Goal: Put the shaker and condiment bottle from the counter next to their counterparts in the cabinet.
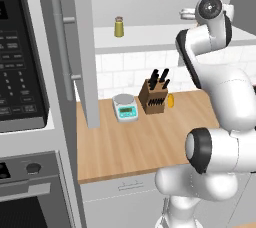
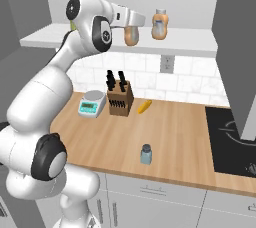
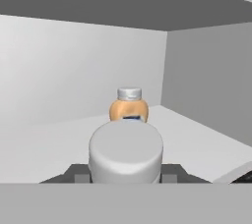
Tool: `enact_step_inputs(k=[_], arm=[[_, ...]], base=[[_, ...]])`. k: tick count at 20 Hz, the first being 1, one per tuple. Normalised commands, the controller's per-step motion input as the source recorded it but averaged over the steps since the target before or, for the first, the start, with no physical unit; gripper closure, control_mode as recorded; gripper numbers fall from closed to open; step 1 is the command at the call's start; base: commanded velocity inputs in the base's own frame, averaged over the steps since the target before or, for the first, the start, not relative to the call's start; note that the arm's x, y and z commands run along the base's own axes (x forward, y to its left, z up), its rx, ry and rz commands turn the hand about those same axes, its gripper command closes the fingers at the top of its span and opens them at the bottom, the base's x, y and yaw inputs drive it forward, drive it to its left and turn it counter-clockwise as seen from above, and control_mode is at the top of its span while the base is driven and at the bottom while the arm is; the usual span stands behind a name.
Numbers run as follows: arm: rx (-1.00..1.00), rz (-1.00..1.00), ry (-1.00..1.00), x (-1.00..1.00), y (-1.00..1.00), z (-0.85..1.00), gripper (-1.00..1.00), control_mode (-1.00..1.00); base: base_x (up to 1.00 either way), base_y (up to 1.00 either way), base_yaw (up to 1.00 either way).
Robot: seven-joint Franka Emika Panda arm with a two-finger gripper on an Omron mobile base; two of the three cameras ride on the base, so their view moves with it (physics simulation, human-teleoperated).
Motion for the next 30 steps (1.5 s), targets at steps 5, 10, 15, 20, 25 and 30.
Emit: enact_step_inputs(k=[5,10,15,20,25,30], arm=[[0.00,0.00,0.00,0.26,0.00,0.00,1.00,-1.00],[0.00,0.00,0.00,0.27,0.00,0.00,1.00,-1.00],[0.00,0.00,0.00,0.30,-0.17,0.00,1.00,-1.00],[0.00,0.00,0.00,0.28,-0.19,0.00,1.00,-1.00],[0.00,0.00,0.00,0.23,0.00,0.00,1.00,-1.00],[0.00,0.00,0.00,0.18,0.00,-0.03,-1.00,-1.00]], base=[[0.00,0.00,0.00],[0.00,0.00,0.00],[0.00,0.00,0.00],[0.00,0.00,0.00],[0.00,0.00,0.00],[0.00,0.00,0.00]])
